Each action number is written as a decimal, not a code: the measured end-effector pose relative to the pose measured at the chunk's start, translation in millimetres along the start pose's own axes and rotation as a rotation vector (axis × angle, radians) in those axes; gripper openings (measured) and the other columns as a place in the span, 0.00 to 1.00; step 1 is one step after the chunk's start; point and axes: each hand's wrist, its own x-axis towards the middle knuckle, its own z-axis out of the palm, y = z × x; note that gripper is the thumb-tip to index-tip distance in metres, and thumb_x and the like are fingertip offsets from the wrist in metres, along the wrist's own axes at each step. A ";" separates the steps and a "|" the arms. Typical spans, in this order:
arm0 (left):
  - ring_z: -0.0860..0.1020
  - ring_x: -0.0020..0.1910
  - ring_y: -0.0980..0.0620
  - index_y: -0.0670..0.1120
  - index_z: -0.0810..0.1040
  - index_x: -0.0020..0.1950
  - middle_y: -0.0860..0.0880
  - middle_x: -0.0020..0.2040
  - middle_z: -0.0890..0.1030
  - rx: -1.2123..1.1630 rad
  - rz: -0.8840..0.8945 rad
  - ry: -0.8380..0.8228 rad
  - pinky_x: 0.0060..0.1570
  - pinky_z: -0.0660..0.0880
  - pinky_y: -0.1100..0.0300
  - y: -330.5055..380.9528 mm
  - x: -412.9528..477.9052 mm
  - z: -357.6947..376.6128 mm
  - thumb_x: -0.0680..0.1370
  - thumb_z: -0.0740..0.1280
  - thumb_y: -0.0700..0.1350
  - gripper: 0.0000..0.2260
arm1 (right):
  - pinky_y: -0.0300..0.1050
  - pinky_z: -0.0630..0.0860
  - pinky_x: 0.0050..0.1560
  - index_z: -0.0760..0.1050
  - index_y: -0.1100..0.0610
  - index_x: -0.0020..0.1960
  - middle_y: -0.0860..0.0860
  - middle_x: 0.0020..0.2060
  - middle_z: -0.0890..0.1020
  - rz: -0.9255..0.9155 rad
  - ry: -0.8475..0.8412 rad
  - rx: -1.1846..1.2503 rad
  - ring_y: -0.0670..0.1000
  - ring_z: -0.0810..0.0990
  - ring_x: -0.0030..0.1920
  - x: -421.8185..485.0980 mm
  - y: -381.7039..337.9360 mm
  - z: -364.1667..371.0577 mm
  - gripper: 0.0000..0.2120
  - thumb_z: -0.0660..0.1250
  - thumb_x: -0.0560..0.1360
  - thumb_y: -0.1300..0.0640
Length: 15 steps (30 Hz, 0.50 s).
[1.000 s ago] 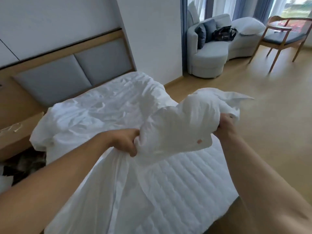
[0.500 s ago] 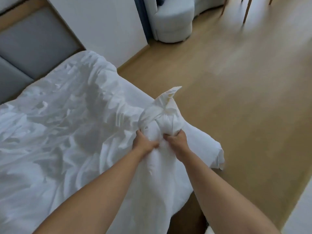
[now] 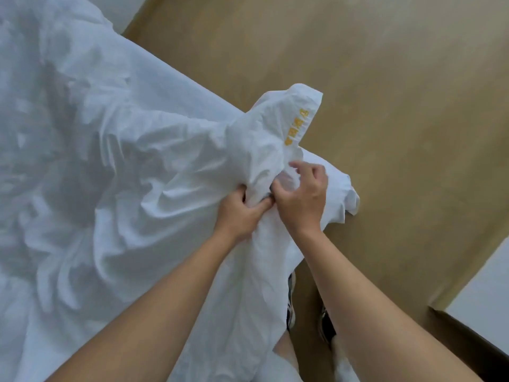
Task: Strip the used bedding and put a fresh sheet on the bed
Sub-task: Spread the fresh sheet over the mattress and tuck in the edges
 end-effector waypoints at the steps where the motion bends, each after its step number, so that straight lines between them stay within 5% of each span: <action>1: 0.83 0.46 0.54 0.48 0.81 0.50 0.55 0.44 0.84 -0.034 0.026 0.015 0.44 0.79 0.57 1.9 6.5 -5.6 0.69 0.73 0.58 0.16 | 0.44 0.74 0.47 0.78 0.49 0.48 0.45 0.45 0.78 0.008 -0.116 0.015 0.46 0.76 0.46 0.6 -4.3 -1.0 0.14 0.74 0.68 0.42; 3: 0.78 0.37 0.56 0.43 0.81 0.45 0.55 0.37 0.81 -0.109 0.080 0.084 0.39 0.75 0.54 2.2 19.2 -21.9 0.72 0.69 0.56 0.16 | 0.44 0.72 0.41 0.73 0.49 0.40 0.43 0.37 0.77 0.145 -0.347 0.068 0.45 0.76 0.39 0.8 -16.1 -0.3 0.22 0.71 0.66 0.30; 4: 0.74 0.35 0.55 0.41 0.79 0.42 0.54 0.35 0.78 -0.130 0.096 0.113 0.37 0.72 0.55 1.3 26.5 -31.2 0.72 0.68 0.56 0.17 | 0.45 0.74 0.45 0.74 0.50 0.43 0.44 0.41 0.78 0.193 -0.402 0.073 0.46 0.77 0.43 1.4 -21.1 3.1 0.28 0.69 0.64 0.25; 5: 0.72 0.34 0.55 0.40 0.77 0.41 0.53 0.33 0.76 -0.135 0.099 0.119 0.36 0.70 0.56 0.4 34.3 -39.8 0.72 0.68 0.55 0.16 | 0.48 0.76 0.53 0.76 0.49 0.54 0.47 0.50 0.78 0.221 -0.431 0.055 0.48 0.77 0.53 1.7 -26.7 7.2 0.34 0.68 0.62 0.23; 7: 0.70 0.31 0.56 0.43 0.75 0.39 0.54 0.31 0.73 -0.104 0.060 0.069 0.32 0.68 0.59 -0.4 49.6 -54.1 0.72 0.68 0.51 0.12 | 0.56 0.70 0.68 0.61 0.37 0.74 0.54 0.68 0.68 0.275 -0.505 0.032 0.55 0.67 0.71 2.3 -36.7 15.7 0.47 0.68 0.60 0.22; 10: 0.71 0.29 0.57 0.42 0.77 0.42 0.54 0.31 0.76 -0.126 -0.023 -0.008 0.31 0.69 0.63 -3.1 64.4 -63.2 0.76 0.72 0.47 0.10 | 0.60 0.67 0.71 0.51 0.32 0.76 0.59 0.71 0.60 0.336 -0.566 -0.012 0.60 0.59 0.75 13.6 -41.5 25.1 0.49 0.71 0.61 0.26; 15: 0.69 0.32 0.57 0.42 0.77 0.38 0.52 0.38 0.73 -0.040 0.106 0.012 0.35 0.68 0.62 8.5 72.2 -60.2 0.78 0.70 0.52 0.15 | 0.60 0.70 0.61 0.57 0.48 0.72 0.59 0.63 0.65 0.156 -0.342 -0.531 0.63 0.66 0.65 19.8 -51.7 56.0 0.46 0.71 0.62 0.31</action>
